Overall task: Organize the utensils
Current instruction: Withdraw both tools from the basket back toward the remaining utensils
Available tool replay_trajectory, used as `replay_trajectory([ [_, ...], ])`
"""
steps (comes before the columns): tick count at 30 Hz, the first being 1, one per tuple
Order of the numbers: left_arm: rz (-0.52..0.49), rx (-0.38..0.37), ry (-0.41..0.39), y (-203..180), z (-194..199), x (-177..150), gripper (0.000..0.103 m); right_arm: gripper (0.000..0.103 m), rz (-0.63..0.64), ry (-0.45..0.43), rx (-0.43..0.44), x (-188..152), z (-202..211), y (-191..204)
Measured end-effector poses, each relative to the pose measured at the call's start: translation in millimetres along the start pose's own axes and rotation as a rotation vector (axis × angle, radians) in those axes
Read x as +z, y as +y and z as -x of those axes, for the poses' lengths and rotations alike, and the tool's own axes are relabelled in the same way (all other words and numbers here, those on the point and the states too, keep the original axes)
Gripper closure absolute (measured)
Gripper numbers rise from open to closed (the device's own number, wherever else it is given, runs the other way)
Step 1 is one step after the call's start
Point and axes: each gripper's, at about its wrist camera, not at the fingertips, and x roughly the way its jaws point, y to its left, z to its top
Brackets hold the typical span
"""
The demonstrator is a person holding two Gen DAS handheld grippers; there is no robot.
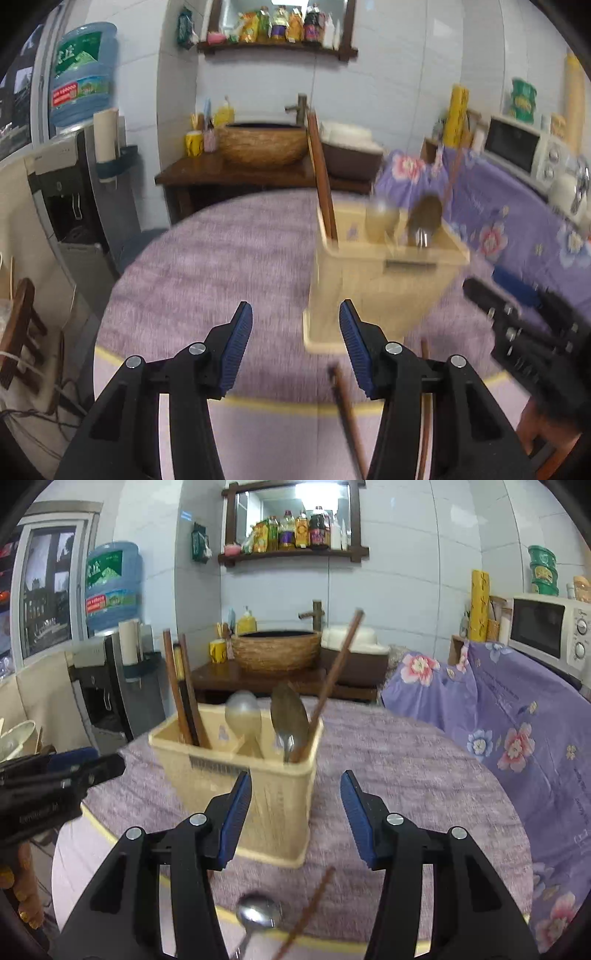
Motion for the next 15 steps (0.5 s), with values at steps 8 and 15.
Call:
replay_trajectory([
  [8, -0.034, -0.041, 0.192, -19.6, -7.7, -87.5, 0.056, 0.039, -0.073, 0.161, -0.037, -79.6, 18.3, -16.4],
  [15, -0.031, -0.042, 0.247, -28.3, -16.9, -109.2, 0.059, 0.032, -0.067, 0.187, -0.061, -108.8, 35.4, -19.1],
])
